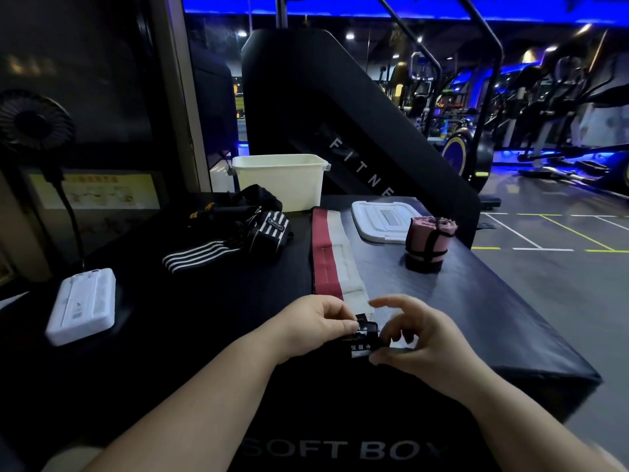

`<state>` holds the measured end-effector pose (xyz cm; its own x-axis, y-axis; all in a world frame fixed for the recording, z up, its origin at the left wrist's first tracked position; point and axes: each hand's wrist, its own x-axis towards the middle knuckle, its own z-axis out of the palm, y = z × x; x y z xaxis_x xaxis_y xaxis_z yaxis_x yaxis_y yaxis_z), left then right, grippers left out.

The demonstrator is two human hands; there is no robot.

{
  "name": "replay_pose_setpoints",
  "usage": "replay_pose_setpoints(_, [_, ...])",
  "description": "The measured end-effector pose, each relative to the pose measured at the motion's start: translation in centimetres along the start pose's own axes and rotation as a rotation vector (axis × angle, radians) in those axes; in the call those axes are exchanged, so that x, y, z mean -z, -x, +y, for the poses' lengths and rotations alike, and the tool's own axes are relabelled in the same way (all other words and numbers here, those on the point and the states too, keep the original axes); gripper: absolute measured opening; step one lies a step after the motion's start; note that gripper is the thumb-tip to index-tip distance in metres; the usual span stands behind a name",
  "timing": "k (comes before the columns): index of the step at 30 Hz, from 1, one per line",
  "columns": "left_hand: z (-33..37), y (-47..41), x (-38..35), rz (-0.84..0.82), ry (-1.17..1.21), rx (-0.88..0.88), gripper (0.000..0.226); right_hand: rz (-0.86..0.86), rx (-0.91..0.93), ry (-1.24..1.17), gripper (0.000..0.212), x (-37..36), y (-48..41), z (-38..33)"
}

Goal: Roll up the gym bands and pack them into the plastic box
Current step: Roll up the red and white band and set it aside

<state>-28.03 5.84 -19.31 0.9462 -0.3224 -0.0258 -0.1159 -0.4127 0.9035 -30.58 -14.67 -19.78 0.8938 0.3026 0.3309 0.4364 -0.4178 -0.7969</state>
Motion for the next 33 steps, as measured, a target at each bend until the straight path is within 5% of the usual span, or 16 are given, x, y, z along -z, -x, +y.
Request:
replay_pose_setpoints(15, [1.6, 1.5, 0.7, -0.133, 0.071, -0.039, 0.017, 0.118, 0.040, -0.202, 0.037, -0.8, -0.3, 1.2])
replay_pose_setpoints(23, [0.8, 1.2, 0.4, -0.041, 0.123, 0.017, 0.026, 0.099, 0.123, -0.176, 0.037, -1.0, -0.5, 1.0])
replay_pose_setpoints(33, [1.0, 1.0, 0.8, 0.067, 0.242, 0.083, 0.019, 0.097, 0.018, -0.329, 0.027, -2.0, -1.5, 0.3])
